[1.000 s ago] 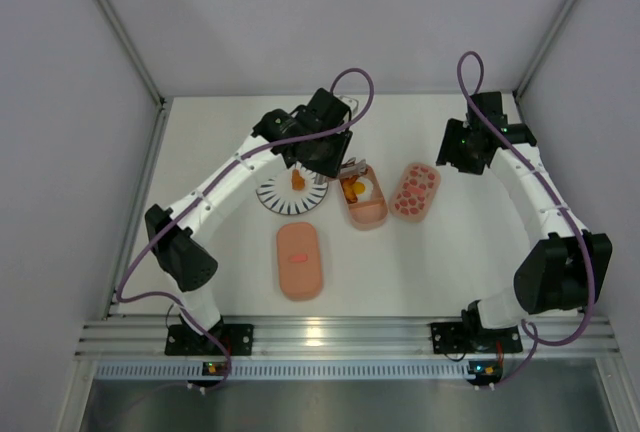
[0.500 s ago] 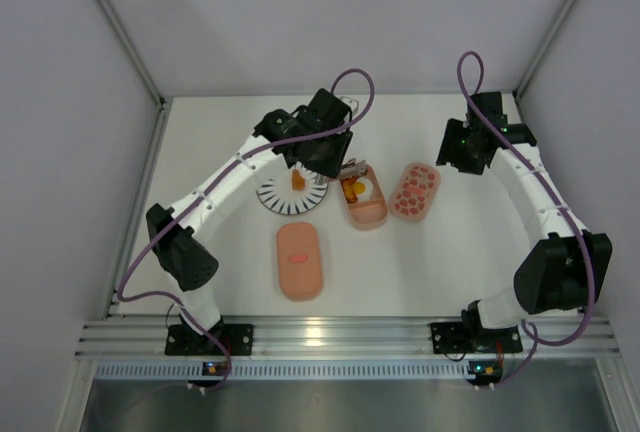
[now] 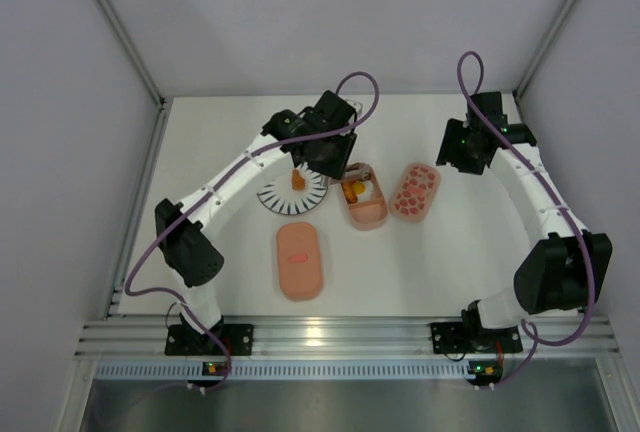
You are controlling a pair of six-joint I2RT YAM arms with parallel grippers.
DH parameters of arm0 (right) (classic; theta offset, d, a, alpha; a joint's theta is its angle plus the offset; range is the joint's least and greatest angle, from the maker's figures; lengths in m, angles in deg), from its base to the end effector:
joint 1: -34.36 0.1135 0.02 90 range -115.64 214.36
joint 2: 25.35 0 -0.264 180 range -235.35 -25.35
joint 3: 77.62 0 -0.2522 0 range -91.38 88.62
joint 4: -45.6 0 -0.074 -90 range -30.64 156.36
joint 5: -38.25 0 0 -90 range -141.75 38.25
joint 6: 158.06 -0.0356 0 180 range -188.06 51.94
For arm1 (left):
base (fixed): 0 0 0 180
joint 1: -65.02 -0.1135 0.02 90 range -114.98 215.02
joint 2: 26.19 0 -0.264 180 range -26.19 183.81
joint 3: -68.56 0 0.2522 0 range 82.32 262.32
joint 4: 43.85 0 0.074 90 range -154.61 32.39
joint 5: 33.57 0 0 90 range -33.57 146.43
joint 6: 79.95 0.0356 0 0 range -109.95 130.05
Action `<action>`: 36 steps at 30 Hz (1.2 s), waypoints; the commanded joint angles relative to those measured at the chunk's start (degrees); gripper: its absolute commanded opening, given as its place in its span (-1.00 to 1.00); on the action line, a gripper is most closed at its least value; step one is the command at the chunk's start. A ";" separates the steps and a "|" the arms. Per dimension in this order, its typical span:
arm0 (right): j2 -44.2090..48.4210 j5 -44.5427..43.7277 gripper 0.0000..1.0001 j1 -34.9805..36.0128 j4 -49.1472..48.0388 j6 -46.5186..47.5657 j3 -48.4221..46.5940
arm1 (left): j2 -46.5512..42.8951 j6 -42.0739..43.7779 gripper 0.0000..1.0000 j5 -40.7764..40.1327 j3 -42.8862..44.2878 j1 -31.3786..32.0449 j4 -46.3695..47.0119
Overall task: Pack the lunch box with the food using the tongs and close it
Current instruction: Place the fake food in the packing box.
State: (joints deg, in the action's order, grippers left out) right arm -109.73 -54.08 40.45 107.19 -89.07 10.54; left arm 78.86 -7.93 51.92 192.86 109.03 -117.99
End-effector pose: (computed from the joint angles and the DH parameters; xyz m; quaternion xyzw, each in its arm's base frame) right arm 0.3068 0.0313 0.3202 0.1297 0.9423 0.0533 0.3038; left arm 0.2822 -0.2687 0.3620 0.2030 0.9309 -0.1230 0.2777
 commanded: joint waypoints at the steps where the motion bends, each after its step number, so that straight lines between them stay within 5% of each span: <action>1: 2.29 -0.75 0.12 -0.46 1.56 0.36 -0.49 | -0.38 -0.74 -0.56 1.00 0.82 0.46 2.90; 23: 4.40 -0.84 0.12 -0.55 1.30 0.10 2.14 | -0.99 -0.22 -0.05 0.56 0.20 1.61 1.49; 36: 5.01 -0.75 0.12 -0.46 1.38 0.01 2.67 | -2.75 -0.57 -0.06 -1.20 -0.06 1.61 1.41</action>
State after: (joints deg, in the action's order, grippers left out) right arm -107.09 -54.12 40.45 107.61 -89.09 13.25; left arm 79.30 -8.06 52.18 192.64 110.45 -118.02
